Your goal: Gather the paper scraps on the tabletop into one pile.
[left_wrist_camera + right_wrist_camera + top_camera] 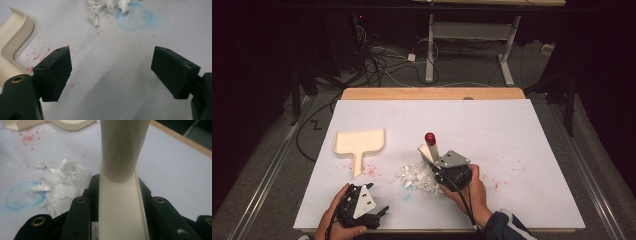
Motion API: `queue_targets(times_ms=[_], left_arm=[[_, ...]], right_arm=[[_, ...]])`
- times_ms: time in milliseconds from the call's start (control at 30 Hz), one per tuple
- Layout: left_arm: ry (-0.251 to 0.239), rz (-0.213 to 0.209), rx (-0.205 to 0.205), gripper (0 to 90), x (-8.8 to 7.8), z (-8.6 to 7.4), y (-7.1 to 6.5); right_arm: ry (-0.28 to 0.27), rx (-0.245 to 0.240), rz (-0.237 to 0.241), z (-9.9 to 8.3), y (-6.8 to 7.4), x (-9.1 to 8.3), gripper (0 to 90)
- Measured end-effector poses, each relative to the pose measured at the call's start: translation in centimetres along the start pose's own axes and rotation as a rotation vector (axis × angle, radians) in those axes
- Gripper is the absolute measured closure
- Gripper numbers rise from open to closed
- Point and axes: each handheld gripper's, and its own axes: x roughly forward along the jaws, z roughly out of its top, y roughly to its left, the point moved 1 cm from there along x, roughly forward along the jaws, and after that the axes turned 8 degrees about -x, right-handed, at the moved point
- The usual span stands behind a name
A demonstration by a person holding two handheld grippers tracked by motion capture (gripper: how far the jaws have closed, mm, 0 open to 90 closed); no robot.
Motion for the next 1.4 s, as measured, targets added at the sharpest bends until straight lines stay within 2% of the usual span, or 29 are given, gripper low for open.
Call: queue_targets(times_ms=[133, 200, 267, 333, 400, 500, 567, 667, 767, 833, 900, 1100, 1233, 1333, 1400], left_arm=[[-0.008, 0.015, -0.012, 15.7, -0.3, -0.1, 0.2], [-0.028, 0.032, -0.014, 15.7, -0.7, -0.1, 0.3], [-0.052, 0.048, -0.031, 15.7, -1.1, -0.1, 0.7], [-0.079, 0.059, -0.063, 15.7, -1.6, -0.3, 1.1], [-0.097, 0.084, -0.074, 15.7, -2.2, -0.5, 1.5], [-0.155, 0.141, -0.082, 15.7, -3.3, -0.8, 1.8], [-0.185, 0.150, -0.111, 15.7, -3.9, -1.1, 2.0], [-0.183, 0.152, -0.144, 15.7, -4.1, -1.6, 2.2], [-0.179, 0.139, -0.147, 15.7, -4.0, -1.7, 2.3], [-0.171, 0.131, -0.138, 15.7, -3.9, -1.7, 2.1], [-0.162, 0.124, -0.131, 15.7, -3.7, -1.6, 2.0], [-0.145, 0.102, -0.096, 15.7, -3.2, -1.4, 1.7], [-0.115, 0.078, -0.081, 15.7, -2.7, -1.3, 1.1], [-0.103, 0.068, -0.070, 15.7, -2.4, -1.2, 0.9], [-0.096, 0.061, -0.065, 15.7, -2.3, -1.2, 0.9]], right_arm=[[-0.075, 0.037, -0.003, 0.7, -1.4, -1.5, 68.1], [-0.123, 0.063, 0.011, 1.3, -1.9, -2.4, 68.1], [-0.168, 0.088, 0.042, 2.0, -1.8, -3.2, 68.1], [-0.191, 0.096, 0.081, 2.7, -1.0, -3.6, 68.1], [-0.212, 0.099, 0.136, 3.4, 0.3, -3.7, 68.1], [-0.220, 0.094, 0.206, 4.3, 2.5, -2.8, 68.1], [-0.213, 0.134, 0.266, 4.5, 3.9, -1.6, 68.1], [-0.184, 0.158, 0.308, 4.4, 6.0, 0.3, 68.1], [-0.127, 0.144, 0.323, 3.8, 7.8, 1.9, 68.1], [-0.092, 0.152, 0.336, 3.4, 8.2, 2.6, 68.2], [-0.086, 0.130, 0.297, 3.4, 8.0, 2.6, 68.2], [-0.037, 0.139, 0.237, 2.4, 5.8, 2.0, 68.2], [-0.025, 0.109, 0.195, 2.1, 4.6, 1.0, 68.2], [-0.049, 0.121, 0.224, 2.1, 3.6, -0.1, 68.1], [-0.082, 0.103, 0.228, 2.2, 3.0, -1.3, 68.1]])
